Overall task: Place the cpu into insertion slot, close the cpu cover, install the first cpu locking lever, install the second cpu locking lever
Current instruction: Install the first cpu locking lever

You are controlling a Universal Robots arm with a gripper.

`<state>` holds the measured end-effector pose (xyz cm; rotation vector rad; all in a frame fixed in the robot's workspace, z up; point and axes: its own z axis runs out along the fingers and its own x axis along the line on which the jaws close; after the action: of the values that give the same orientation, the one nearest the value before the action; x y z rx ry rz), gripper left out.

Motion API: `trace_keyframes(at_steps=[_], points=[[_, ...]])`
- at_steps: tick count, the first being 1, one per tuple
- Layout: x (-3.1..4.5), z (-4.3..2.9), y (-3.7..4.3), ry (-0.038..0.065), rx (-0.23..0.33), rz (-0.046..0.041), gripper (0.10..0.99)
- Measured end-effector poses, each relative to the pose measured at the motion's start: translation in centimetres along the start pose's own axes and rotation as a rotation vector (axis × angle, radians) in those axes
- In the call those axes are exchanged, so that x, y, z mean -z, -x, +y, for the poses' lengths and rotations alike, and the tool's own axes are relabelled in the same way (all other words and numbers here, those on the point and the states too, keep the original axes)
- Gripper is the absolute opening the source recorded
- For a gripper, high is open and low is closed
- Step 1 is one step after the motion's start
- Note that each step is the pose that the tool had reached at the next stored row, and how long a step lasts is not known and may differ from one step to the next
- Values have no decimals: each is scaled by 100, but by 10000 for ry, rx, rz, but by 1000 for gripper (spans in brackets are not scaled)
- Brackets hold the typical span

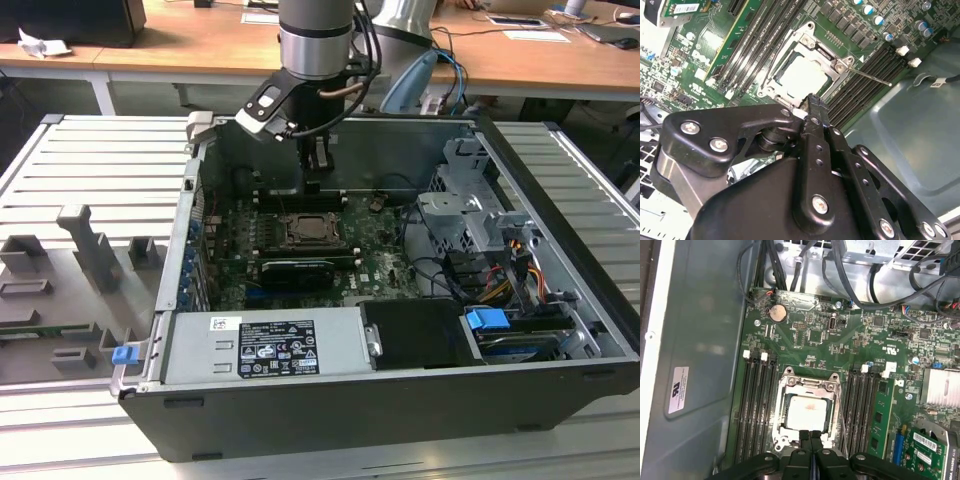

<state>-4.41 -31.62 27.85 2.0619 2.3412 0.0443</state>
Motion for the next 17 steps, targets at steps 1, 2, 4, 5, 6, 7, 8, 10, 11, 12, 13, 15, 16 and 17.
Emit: trace_keyframes(at_steps=[1, 2, 4, 5, 6, 7, 8, 10, 11, 12, 13, 15, 16, 17], points=[[0, 0, 0, 0, 0, 0, 106], [1, 0, 0, -1, 16, -2, 106], [2, 0, 0, -3, 150, 2, 106], [2, 0, 0, -3, 240, 5, 106], [2, 0, 0, -4, 438, 12, 106], [2, 0, 0, -4, 600, 18, 106], [2, 0, 0, -4, 827, 26, 106], [1, 0, 0, -5, 1284, 42, 106], [1, 0, 0, -6, 1442, 48, 106], [1, 0, 0, -6, 1651, 55, 106], [0, 0, 0, -7, 1786, 59, 106], [-1, 0, 0, -7, 1957, 66, 106], [-2, 0, 1, -8, 2023, 68, 106], [-2, -1, 0, -8, 2109, 70, 106]])
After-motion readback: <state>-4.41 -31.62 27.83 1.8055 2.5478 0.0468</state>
